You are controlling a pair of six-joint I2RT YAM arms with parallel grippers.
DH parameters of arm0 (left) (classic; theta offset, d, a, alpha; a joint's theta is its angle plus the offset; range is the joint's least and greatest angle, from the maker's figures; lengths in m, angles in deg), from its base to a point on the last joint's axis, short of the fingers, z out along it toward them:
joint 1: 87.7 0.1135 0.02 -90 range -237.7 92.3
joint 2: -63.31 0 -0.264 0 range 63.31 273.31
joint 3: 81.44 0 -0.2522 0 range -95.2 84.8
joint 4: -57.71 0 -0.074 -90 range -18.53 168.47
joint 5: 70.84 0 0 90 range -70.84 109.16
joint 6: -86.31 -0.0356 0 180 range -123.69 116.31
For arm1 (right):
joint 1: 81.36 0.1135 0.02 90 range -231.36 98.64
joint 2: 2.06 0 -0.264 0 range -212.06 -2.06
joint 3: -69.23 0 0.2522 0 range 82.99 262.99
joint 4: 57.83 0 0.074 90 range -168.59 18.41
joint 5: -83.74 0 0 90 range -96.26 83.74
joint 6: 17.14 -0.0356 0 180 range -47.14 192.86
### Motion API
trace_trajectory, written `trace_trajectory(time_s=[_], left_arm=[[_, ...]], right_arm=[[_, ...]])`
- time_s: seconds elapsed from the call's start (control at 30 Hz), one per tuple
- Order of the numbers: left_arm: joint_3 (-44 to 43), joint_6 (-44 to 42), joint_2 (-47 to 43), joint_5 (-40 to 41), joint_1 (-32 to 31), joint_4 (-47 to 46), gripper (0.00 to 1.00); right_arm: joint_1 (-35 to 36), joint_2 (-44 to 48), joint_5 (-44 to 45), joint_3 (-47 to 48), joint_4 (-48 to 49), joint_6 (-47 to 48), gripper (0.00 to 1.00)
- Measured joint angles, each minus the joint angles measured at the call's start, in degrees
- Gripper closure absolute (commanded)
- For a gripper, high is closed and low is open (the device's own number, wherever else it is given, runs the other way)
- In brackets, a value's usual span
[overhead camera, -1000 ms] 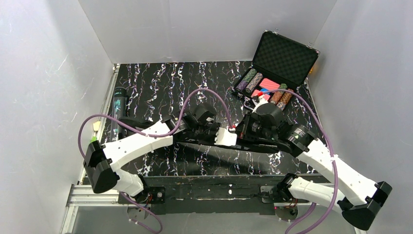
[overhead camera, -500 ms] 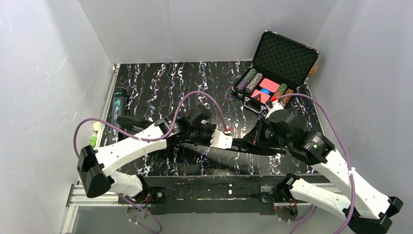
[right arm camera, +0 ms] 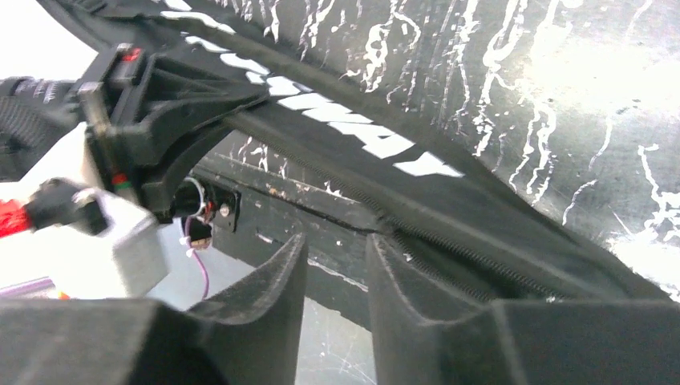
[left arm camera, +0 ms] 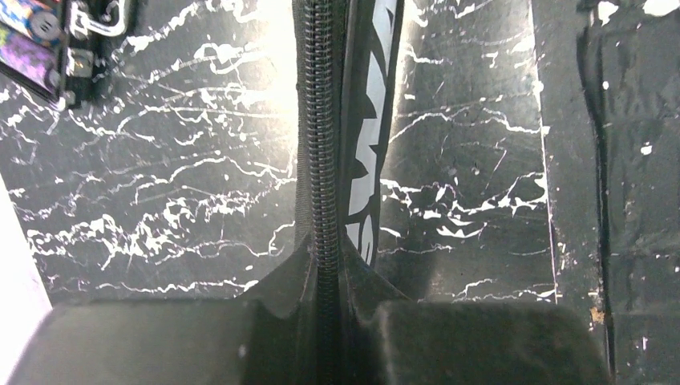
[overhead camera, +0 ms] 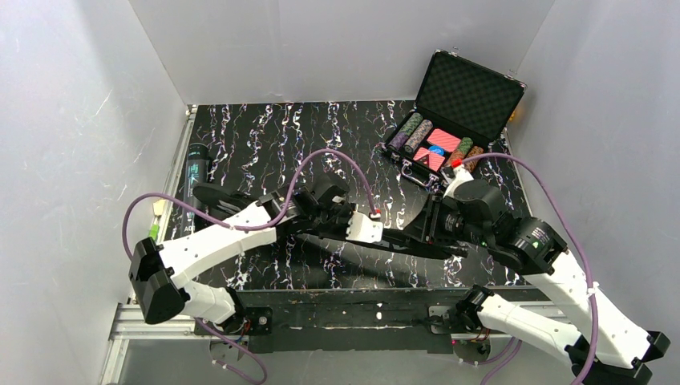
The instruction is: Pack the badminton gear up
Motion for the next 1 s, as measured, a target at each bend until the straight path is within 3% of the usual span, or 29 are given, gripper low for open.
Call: trace_trajectory(time_s=[0.17,0.3,0.43,0.5,0.6,0.63,0.8,1.0], left_arm=[[-0.3,0.2,1.6,0.9,0.1,1.5,1.0],[-0.6,0.4,1.6,1.3,0.1,2.1,1.0],[-1.1,0.7,1.6,1.8,0.1,2.1,1.0],[-2.1,0.9,1.6,2.1,0.2,2.2,1.0],[-6.0,1.7,1.3,2.1,1.1,2.5,1.0],[-7.0,1.8,1.0,2.2,1.4,2.4,1.0],[-8.5,2.1,-1.3,2.3,2.3,2.6,1.0],[-8.5,2.4,-3.7,2.6,2.5,3.7,1.0]], right_arm=[[0.0,-1.1,-3.1,1.6,1.0,1.1,0.35],[0.0,-1.0,-2.3,3.5,0.7,1.6,0.35],[0.0,0.1,5.1,8.9,-2.0,1.7,0.56],[0.0,2.4,10.6,11.4,-4.1,0.7,0.79],[0.0,6.0,19.3,14.3,-8.6,-1.6,0.99],[0.0,8.0,27.2,16.7,-13.7,-4.4,0.99],[0.0,6.8,38.2,17.0,-19.4,-6.9,0.99],[0.0,6.5,46.8,18.6,-19.7,-6.9,0.99]])
